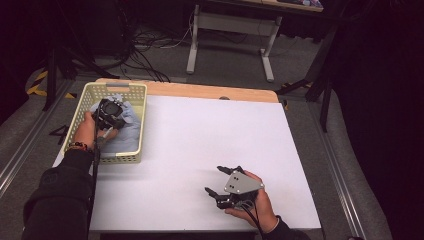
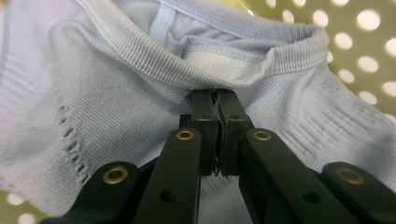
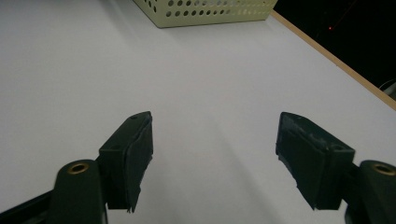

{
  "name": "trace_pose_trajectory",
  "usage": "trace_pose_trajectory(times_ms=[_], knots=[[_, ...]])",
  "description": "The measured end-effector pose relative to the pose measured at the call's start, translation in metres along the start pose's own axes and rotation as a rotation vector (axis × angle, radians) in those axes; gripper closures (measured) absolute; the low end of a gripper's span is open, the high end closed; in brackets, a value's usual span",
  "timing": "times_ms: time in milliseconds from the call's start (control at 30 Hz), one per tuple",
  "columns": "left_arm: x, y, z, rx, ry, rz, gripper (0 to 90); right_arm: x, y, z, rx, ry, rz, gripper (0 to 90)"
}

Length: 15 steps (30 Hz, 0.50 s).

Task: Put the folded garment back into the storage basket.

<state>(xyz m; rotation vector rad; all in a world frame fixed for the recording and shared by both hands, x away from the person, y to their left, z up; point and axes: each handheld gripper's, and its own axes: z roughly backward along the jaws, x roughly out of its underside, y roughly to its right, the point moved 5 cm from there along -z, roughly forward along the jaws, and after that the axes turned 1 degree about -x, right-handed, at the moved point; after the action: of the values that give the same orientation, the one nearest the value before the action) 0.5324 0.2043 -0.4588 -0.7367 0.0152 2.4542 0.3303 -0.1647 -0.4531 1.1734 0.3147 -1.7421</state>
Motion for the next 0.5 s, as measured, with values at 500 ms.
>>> trace_pose_trajectory(times_ms=[500], knots=[[-0.009, 0.001, 0.036, -0.048, 0.215, 0.036, 89.8, 0.006, 0.010, 0.010, 0.027, 0.004, -0.047, 27.7]])
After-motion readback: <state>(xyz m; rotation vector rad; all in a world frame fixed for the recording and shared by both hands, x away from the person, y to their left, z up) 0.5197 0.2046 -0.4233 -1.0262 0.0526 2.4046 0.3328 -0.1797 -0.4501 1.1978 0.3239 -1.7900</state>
